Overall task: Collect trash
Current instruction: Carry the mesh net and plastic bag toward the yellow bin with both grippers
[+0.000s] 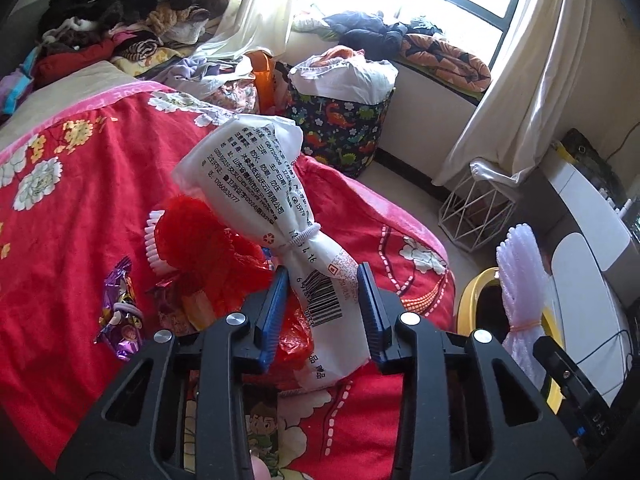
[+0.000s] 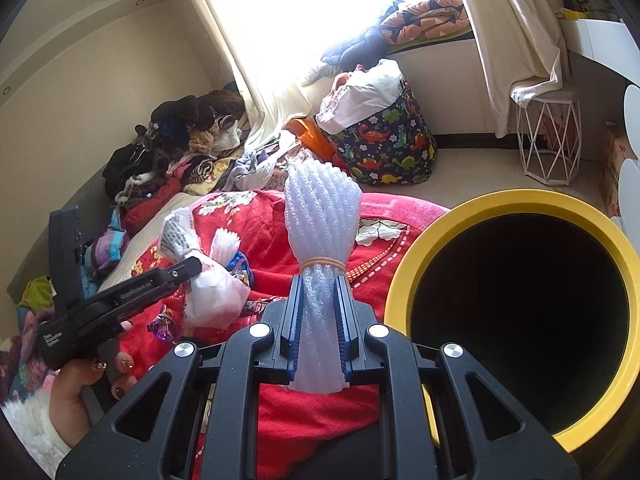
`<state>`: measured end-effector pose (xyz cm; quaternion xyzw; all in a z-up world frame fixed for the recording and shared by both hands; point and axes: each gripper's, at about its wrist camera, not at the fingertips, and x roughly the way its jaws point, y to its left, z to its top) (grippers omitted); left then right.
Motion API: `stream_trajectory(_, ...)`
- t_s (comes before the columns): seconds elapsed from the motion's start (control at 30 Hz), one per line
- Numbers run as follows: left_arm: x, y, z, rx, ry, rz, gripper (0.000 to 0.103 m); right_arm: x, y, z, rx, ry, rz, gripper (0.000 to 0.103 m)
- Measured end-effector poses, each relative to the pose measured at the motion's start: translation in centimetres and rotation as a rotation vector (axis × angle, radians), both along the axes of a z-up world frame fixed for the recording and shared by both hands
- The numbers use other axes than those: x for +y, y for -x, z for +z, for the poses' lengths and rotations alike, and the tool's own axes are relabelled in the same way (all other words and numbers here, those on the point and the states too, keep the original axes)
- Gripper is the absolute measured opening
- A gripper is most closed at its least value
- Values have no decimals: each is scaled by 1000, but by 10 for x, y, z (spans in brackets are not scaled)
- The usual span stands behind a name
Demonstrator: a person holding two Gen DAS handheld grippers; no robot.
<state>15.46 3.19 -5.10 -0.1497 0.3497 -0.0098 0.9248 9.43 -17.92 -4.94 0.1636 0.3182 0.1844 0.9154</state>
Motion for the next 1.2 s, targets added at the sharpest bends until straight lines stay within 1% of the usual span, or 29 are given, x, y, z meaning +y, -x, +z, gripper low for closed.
stream_trajectory(0.1, -1, 4, 10, -29, 20, -14, 27, -3, 1, 2, -3, -11, -8, 15)
stream_trajectory(0.2, -1, 9, 21, -61, 70, -39, 27, -7, 2, 3, -8, -21, -15, 15)
stream_trajectory(0.3, -7, 13, 31, -91, 84, -66, 26, -10, 2, 6, -18, -26, -21, 15)
stream_trajectory(0.33, -8, 13, 33, -98, 88, -76, 20, -12, 3, 6, -20, -29, -25, 15)
stream_trajectory(0.4, -13, 13, 35, -101, 69, -87, 20, -14, 4, 6, -21, -35, -33, 15)
stream_trajectory(0.47, -18, 11, 31, -84, 56, -95, 19, -18, 3, 6, -18, -40, -39, 15)
stream_trajectory(0.5, -19, 9, 27, -67, 49, -95, 15, -20, 4, 6, -15, -42, -43, 15)
stream_trajectory(0.7, -27, 1, 7, 9, 45, -106, 16, -24, 7, 11, -20, -56, -67, 15)
stream_trajectory(0.77, -35, -3, 2, 26, 27, -118, 27, -28, 5, 14, -26, -60, -75, 15)
stream_trajectory(0.8, -38, -3, -1, 28, 21, -124, 36, -29, 6, 15, -30, -62, -81, 15)
stream_trajectory(0.83, -43, -5, -4, 33, 17, -136, 41, -31, 6, 16, -33, -64, -86, 15)
stream_trajectory(0.87, -48, -7, -6, 39, 11, -147, 42, -34, 6, 17, -37, -66, -93, 15)
stream_trajectory(1.0, -67, -19, -19, 66, -17, -190, 56, -48, 6, 21, -51, -70, -126, 15)
stream_trajectory(1.07, -78, -25, -25, 82, -18, -213, 61, -57, 6, 22, -54, -72, -146, 15)
stream_trajectory(1.13, -87, -30, -29, 93, -25, -229, 69, -66, 5, 22, -53, -74, -164, 15)
stream_trajectory(1.2, -93, -36, -33, 100, -24, -235, 73, -76, 4, 21, -46, -78, -180, 15)
